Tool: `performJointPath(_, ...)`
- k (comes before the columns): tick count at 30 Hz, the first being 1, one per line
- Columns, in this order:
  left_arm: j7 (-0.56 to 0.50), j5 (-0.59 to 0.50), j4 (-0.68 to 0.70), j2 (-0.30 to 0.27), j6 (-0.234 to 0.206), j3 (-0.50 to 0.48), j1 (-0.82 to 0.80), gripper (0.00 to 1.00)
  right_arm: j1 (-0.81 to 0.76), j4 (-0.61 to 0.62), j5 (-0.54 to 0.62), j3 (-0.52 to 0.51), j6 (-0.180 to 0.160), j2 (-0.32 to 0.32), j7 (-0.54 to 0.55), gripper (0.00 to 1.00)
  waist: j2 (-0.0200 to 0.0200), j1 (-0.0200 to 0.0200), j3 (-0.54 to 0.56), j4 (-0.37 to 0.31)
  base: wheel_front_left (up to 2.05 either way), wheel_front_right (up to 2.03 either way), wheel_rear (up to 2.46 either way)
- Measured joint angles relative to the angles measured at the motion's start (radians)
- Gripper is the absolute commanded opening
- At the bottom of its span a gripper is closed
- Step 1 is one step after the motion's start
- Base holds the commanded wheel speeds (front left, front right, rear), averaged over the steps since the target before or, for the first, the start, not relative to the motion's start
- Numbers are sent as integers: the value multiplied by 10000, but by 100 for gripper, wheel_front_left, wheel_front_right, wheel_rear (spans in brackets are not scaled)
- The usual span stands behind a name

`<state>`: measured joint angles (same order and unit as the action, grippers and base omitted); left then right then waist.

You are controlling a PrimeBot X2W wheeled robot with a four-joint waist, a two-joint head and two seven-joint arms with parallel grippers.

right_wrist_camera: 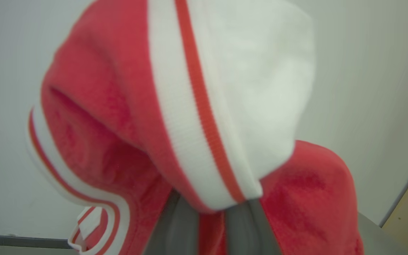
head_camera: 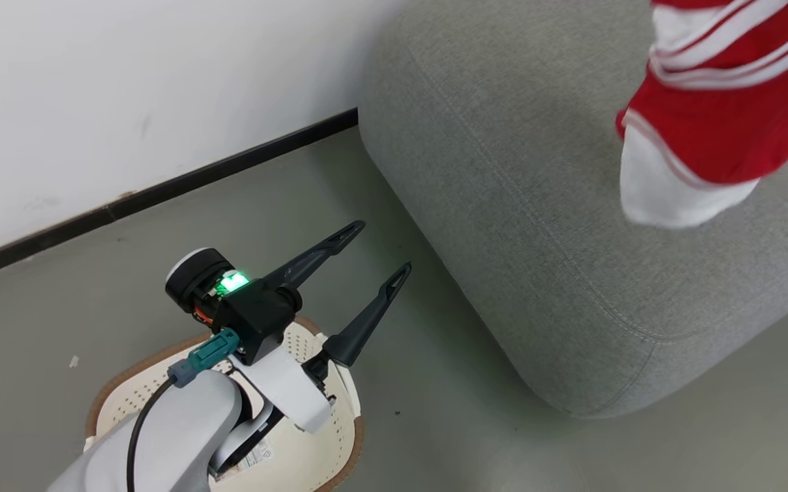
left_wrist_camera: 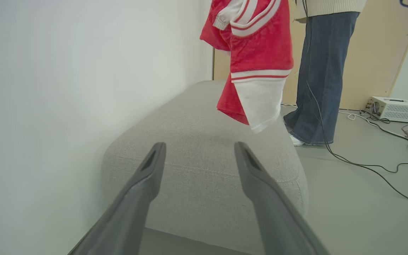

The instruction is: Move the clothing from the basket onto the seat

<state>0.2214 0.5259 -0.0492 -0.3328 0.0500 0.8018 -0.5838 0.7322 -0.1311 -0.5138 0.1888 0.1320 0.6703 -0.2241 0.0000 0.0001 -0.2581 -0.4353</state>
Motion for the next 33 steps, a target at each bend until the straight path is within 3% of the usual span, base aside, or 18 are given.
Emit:
performJointPath(9, -186, -186, 506, -79, -211, -59, -72, 100, 1375, -1475, -146, -715, -2, 194, 495, 0, 0, 0, -511, 453, 0, 0, 0)
performJointPath(24, -612, -353, 1101, -127, -295, 15, -667, 100, 1604, -3239, -82, -1009, -2, 543, 464, 0, 0, 0, -1405, 1121, 0, 0, 0)
performJointPath(33, -882, -439, 1179, -82, -247, 184, -941, 100, 1313, -4029, 31, -767, -2, 337, 230, 0, 0, 0, -1902, 1335, 0, 0, 0)
